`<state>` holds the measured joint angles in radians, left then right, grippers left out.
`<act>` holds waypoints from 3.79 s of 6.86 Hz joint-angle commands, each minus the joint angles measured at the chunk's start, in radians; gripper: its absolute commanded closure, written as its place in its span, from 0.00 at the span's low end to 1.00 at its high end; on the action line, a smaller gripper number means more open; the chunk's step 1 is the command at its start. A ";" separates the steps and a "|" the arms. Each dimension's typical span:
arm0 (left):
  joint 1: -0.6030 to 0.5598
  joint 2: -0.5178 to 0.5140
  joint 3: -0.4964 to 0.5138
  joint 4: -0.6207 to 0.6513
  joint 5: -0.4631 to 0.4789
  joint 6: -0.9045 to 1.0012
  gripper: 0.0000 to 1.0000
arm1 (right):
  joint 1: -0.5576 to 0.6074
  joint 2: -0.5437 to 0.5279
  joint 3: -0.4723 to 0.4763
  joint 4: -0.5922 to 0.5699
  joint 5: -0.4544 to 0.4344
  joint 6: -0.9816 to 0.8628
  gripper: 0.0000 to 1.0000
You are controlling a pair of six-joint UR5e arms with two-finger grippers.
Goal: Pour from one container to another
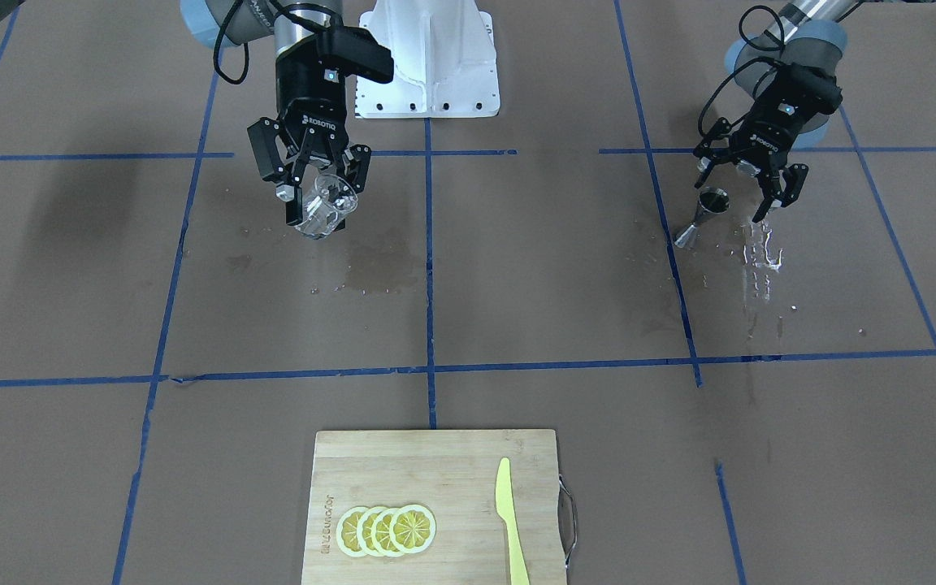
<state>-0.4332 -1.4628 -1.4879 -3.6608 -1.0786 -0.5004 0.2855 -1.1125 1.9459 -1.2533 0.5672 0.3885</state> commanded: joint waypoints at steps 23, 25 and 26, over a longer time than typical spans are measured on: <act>-1.065 0.134 -0.268 1.916 -1.388 0.539 0.00 | -0.008 -0.088 -0.007 0.211 0.022 -0.008 1.00; -1.095 0.101 -0.255 1.912 -1.320 0.542 0.00 | -0.008 -0.115 -0.004 0.262 0.048 -0.010 1.00; -1.095 0.081 -0.230 1.912 -1.287 0.543 0.00 | -0.008 -0.118 -0.005 0.305 0.048 -0.002 1.00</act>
<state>-1.5241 -1.3615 -1.7359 -1.7466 -2.4108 0.0431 0.2776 -1.2234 1.9404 -0.9897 0.6116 0.3808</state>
